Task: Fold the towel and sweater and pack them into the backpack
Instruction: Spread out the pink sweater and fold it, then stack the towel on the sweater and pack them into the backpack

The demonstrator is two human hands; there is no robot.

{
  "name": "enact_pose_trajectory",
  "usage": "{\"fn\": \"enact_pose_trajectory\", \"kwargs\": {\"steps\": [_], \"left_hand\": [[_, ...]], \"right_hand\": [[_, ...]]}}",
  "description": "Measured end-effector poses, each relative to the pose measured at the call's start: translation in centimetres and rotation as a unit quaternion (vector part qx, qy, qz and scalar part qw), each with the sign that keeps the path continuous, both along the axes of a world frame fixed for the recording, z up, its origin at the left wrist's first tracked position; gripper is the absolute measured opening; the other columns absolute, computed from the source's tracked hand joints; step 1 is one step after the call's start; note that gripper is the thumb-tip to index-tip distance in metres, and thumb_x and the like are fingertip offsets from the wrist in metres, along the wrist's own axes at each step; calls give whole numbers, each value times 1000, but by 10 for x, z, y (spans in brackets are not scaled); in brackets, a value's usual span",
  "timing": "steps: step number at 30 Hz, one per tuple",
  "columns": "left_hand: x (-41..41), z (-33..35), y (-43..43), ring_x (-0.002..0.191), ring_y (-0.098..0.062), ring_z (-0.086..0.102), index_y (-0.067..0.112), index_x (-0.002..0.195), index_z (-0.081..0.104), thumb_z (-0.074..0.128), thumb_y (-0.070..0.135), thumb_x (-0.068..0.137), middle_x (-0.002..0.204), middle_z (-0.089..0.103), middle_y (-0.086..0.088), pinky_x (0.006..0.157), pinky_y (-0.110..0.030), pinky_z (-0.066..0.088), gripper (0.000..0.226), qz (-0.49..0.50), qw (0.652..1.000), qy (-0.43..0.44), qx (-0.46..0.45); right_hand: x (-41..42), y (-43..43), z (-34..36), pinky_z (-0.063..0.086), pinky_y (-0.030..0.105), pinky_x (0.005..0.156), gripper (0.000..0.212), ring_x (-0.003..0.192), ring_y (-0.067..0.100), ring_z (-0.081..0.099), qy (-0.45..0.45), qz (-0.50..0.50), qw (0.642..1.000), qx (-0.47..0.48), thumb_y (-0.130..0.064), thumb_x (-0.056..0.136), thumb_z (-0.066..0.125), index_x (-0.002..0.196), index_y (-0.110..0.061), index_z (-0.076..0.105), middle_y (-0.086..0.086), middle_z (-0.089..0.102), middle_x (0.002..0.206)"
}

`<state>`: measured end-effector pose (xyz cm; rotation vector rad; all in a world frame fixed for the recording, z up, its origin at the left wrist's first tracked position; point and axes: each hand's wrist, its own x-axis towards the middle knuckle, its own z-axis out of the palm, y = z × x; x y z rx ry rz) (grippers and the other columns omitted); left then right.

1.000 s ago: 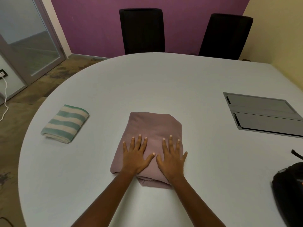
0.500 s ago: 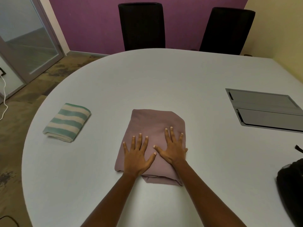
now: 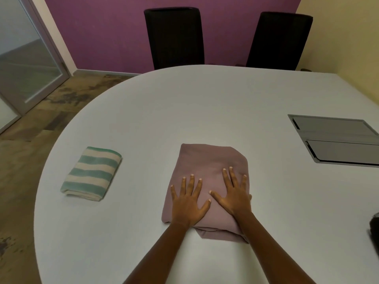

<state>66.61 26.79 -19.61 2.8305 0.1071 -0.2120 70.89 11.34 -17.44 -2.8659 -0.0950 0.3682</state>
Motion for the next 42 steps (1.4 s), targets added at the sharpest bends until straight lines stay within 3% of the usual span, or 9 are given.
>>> {"fn": "enact_pose_trajectory", "kwargs": {"steps": [6,10,17,21,27,31,34,36,42], "left_hand": [[-2,5,38,115,-20,60,30,133,37,0,53,95,130,59,2,87,-50,49,58,-71,997,-24,-2],[-5,0,83,120,-22,57,30,149,6,4,54,96,135,55,-1,103,-48,33,59,-91,994,-45,31],[7,11,180,132,-25,36,25,136,36,4,55,96,133,56,-8,116,-40,1,59,-39,993,-54,99],[15,22,230,117,-28,59,21,133,37,-1,52,96,126,62,-9,93,-51,45,61,43,996,-29,79],[11,18,295,106,-44,61,7,130,45,2,52,96,125,59,-21,77,-68,44,71,124,990,19,70],[4,12,322,142,-42,11,16,150,-1,24,51,97,156,2,-20,111,-60,11,68,261,964,48,-7],[-1,5,336,133,-43,30,9,149,5,34,44,97,149,20,-27,109,-55,26,69,364,918,62,-144],[-3,2,337,125,-42,41,3,144,19,38,37,97,139,38,-27,104,-52,35,61,370,911,32,-179],[-2,-2,321,118,-41,48,-3,130,40,43,30,97,128,50,-25,100,-46,39,46,401,875,6,-270]], "right_hand": [[-3,5,2,23,61,108,92,144,32,-8,-15,-16,999,-47,-79,72,22,147,-36,-10,-12,-15,156],[-9,33,13,18,59,110,81,144,33,-3,-4,-61,996,-64,-67,88,27,149,-24,-7,-4,-12,158],[-19,149,25,5,46,117,66,146,22,-2,-41,-47,988,139,-44,98,32,149,-11,7,6,2,158],[-22,224,24,1,29,116,66,146,18,-5,31,-13,968,250,-39,99,33,149,-8,3,7,-2,158],[-28,298,13,13,26,114,62,144,18,17,142,19,942,305,-37,99,36,149,-8,12,8,15,156],[-28,328,-2,24,28,110,60,138,22,30,219,-11,919,327,-38,98,38,147,-7,22,11,28,152],[-27,343,-15,38,29,89,34,110,20,49,248,-62,901,351,-37,97,41,117,-12,52,14,50,130],[-25,348,-21,42,28,78,16,102,22,55,261,-95,879,387,-36,94,46,96,-20,48,11,55,117],[-25,339,-14,46,21,62,21,78,18,56,255,-142,845,448,-32,89,58,80,-13,56,3,57,85]]}}
